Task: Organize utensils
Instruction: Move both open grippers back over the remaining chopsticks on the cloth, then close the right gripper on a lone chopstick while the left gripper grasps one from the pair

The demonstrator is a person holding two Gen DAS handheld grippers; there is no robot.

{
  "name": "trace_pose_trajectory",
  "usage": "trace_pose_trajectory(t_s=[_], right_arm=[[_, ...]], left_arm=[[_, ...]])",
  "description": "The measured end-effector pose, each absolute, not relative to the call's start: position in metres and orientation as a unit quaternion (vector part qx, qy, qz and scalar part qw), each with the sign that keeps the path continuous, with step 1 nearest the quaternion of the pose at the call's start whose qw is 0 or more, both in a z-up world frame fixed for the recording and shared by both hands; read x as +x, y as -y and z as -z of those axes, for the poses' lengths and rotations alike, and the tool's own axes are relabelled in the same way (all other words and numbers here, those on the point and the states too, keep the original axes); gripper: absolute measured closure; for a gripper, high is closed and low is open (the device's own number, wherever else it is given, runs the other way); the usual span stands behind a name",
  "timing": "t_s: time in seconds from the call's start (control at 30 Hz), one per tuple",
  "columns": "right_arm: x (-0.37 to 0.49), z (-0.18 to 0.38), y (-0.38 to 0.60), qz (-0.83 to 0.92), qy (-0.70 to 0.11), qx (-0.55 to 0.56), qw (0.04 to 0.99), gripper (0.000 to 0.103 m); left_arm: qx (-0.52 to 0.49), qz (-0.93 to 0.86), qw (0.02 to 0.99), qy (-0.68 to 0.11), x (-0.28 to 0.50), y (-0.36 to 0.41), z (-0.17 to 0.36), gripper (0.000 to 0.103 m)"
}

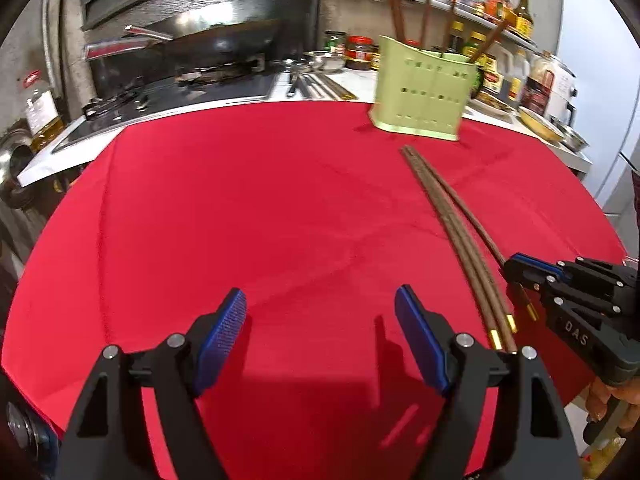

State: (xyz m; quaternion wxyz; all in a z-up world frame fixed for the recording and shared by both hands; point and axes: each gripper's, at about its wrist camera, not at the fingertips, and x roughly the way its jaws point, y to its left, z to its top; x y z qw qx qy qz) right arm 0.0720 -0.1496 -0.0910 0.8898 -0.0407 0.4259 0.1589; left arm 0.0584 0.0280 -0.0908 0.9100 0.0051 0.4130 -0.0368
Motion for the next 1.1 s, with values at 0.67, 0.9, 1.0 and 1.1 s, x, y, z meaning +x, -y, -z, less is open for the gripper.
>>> trace_pose_trajectory(t_s=[0.67,0.9,1.0,1.1], right_arm=[[0.047,0.090,0.213,-0.161,-0.407,0.034,0.899,0.094],[0.056,0.095,0.190,-0.177,-0.418,-0.010,0.891,0.084],[0.059,0.096,0.183,-0.158,-0.415,-0.036,0.895,0.089],[0.058,0.097,0.188,-0.143,-0.414,-0.034,0.898,0.096]], left_arm=[[-0.013,0.153,0.882,-0.445,0.063,0.041,0.101,0.072],[-0.023,0.116,0.892,-0.437,0.063,0.019,0.094,0.072],[-0.025,0.110,0.892,-0.438,0.064,0.013,0.095,0.072],[-0.021,0.118,0.889,-0.441,0.063,0.016,0.097,0.072]])
